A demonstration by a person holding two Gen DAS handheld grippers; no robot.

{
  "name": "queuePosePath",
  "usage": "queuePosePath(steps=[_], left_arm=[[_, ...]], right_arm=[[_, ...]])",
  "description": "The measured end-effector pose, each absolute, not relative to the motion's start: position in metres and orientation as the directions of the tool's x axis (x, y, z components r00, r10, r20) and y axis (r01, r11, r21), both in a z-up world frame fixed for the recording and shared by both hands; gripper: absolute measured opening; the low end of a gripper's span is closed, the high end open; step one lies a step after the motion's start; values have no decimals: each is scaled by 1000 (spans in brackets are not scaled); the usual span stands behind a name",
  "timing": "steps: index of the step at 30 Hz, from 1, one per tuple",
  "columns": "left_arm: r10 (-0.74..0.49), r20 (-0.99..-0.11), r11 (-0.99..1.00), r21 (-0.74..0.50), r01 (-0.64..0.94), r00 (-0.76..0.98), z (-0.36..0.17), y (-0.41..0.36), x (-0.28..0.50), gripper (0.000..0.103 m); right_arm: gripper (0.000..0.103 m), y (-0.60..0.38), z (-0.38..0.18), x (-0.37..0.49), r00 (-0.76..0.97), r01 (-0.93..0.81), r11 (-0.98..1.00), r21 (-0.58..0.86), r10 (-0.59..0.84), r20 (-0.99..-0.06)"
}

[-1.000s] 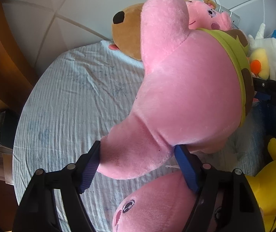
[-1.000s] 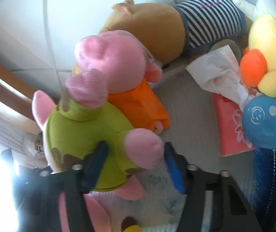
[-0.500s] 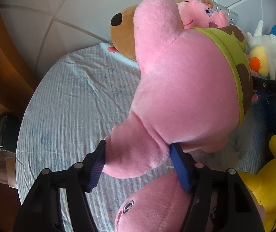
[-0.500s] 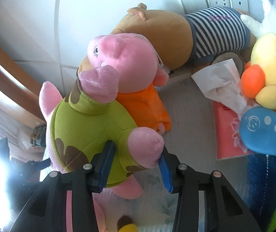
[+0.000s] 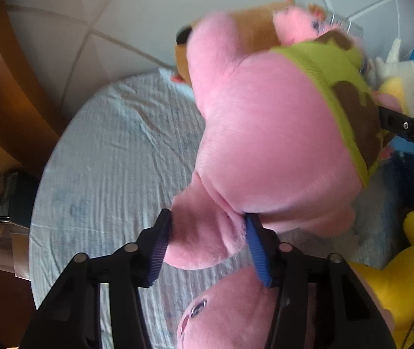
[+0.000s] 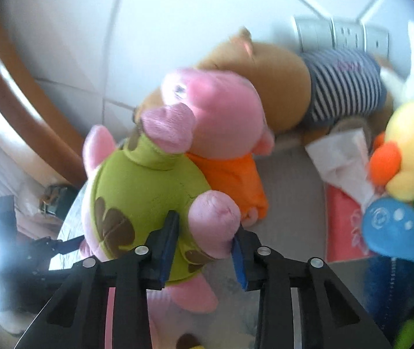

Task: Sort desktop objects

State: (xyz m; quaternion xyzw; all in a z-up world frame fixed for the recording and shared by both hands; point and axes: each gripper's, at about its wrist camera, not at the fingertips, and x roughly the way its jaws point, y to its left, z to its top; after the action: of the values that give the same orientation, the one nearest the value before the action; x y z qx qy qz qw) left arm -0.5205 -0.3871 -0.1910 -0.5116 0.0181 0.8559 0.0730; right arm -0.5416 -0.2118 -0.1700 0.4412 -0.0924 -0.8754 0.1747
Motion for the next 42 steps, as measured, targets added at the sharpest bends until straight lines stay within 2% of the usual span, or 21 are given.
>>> queuePosePath(steps=[1, 3, 7, 9, 10, 11, 12, 13, 14, 20, 22, 24, 28, 29, 30, 32, 34, 35, 38, 41, 42], left_arm=[[126, -867, -986, -59, -153, -481, -182, -386, -517, 0], [130, -862, -984, -51, -170, -491, -166, -379, -514, 0], [145, -872, -985, -81, -153, -468, -160, -382, -510, 1], [129, -883, -988, -75, -136, -452, -167, -387, -508, 6], [125, -886, -989, -78, -122, -446, -172, -392, -507, 17], [121, -890, -991, -81, -109, -439, -176, -396, -506, 43], [127, -892, -991, -97, -90, -435, -181, -403, -508, 60], [139, -889, -990, -118, -74, -436, -186, -409, -511, 93], [152, -886, -988, -140, -60, -439, -189, -415, -514, 103], [217, -875, -976, -202, -82, -432, -196, -413, -531, 103], [214, -882, -977, -192, -95, -420, -200, -411, -532, 103], [215, -883, -977, -193, -95, -416, -205, -412, -531, 103], [191, -891, -981, -185, -54, -412, -213, -427, -529, 103], [186, -892, -982, -184, -45, -411, -215, -430, -528, 103], [182, -893, -982, -183, -38, -412, -216, -434, -527, 103], [180, -893, -982, -184, -30, -412, -220, -439, -525, 103], [184, -895, -982, -187, -34, -405, -226, -440, -525, 103], [187, -897, -981, -189, -36, -401, -229, -441, -526, 103], [237, -889, -970, -241, -40, -393, -240, -442, -530, 103], [298, -873, -953, -292, -75, -387, -246, -433, -535, 103], [312, -866, -949, -301, -92, -390, -247, -428, -537, 103]], right_arm=[[31, -203, -158, -542, -555, 238, -916, 323, -401, -728], [25, -176, -138, -535, -551, 266, -906, 328, -422, -720], [25, -166, -127, -523, -515, 222, -924, 310, -382, -768], [25, -150, -141, -524, -502, 153, -934, 324, -356, -788], [25, -140, -150, -525, -496, 116, -937, 329, -342, -798], [24, -129, -159, -523, -488, 81, -937, 339, -334, -807], [24, -114, -172, -522, -475, 33, -930, 367, -338, -813], [24, -100, -183, -521, -464, -12, -919, 393, -343, -817], [24, -91, -190, -520, -458, -41, -914, 404, -342, -821], [24, -66, -189, -516, -506, -64, -886, 459, -368, -780], [31, -67, -182, -517, -528, -45, -880, 472, -381, -759], [55, -74, -176, -520, -540, -19, -875, 484, -399, -741], [61, -94, -175, -523, -521, 16, -874, 486, -423, -742], [68, -100, -175, -523, -516, 21, -879, 477, -418, -747], [85, -106, -175, -524, -512, 25, -884, 467, -413, -753], [99, -114, -180, -526, -498, 25, -891, 453, -405, -767], [97, -122, -190, -529, -472, 33, -891, 453, -413, -779], [85, -125, -195, -530, -459, 38, -893, 449, -414, -786], [76, -121, -207, -534, -468, 16, -891, 454, -408, -784], [53, -105, -215, -544, -471, -36, -898, 439, -372, -800], [52, -99, -218, -547, -469, -49, -895, 443, -371, -802]])
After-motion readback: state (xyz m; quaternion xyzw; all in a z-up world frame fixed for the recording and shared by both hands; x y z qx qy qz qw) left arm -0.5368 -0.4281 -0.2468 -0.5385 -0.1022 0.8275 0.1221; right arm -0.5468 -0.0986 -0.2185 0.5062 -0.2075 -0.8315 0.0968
